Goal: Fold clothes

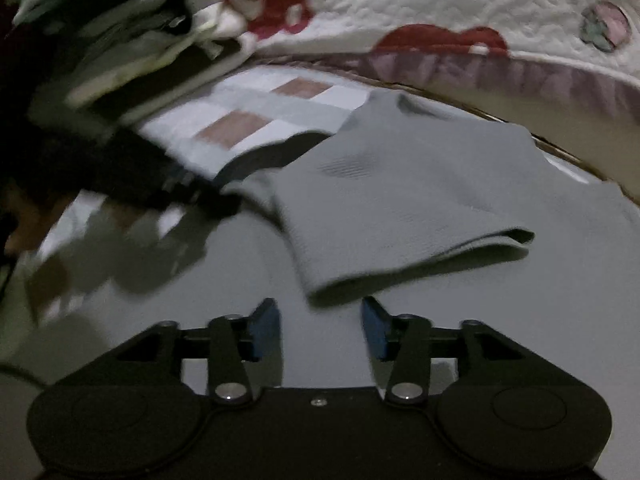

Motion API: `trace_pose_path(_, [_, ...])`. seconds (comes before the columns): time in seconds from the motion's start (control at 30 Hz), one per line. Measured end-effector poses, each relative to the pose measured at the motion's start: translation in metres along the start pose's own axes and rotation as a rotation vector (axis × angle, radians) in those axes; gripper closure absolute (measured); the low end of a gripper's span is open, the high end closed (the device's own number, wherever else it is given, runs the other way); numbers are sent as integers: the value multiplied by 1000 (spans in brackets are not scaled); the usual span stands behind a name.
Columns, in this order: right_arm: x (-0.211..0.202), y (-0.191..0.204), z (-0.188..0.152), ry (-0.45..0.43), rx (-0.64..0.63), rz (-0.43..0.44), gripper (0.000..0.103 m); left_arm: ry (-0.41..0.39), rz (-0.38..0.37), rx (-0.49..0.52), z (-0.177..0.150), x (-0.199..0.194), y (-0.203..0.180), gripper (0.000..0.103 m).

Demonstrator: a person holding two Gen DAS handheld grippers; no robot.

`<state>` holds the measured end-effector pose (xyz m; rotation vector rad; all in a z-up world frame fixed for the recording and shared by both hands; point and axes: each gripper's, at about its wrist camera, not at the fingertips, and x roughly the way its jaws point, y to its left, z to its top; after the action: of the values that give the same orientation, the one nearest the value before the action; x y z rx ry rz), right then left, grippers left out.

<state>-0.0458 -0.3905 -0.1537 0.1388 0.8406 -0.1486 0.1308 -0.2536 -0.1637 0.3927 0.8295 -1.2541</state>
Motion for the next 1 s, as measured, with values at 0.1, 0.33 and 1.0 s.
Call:
trace_pose_path(0.1, [4, -6, 15, -22, 22, 34, 95, -22, 38, -14, 1, -5, -1, 91])
trace_pose_path(0.33, [-36, -2, 17, 42, -56, -29, 98, -41, 34, -3, 1, -22, -14, 92])
trace_pose_path(1.0, [-32, -4, -22, 162, 4, 46, 96, 10, 235, 153, -3, -33, -19, 79])
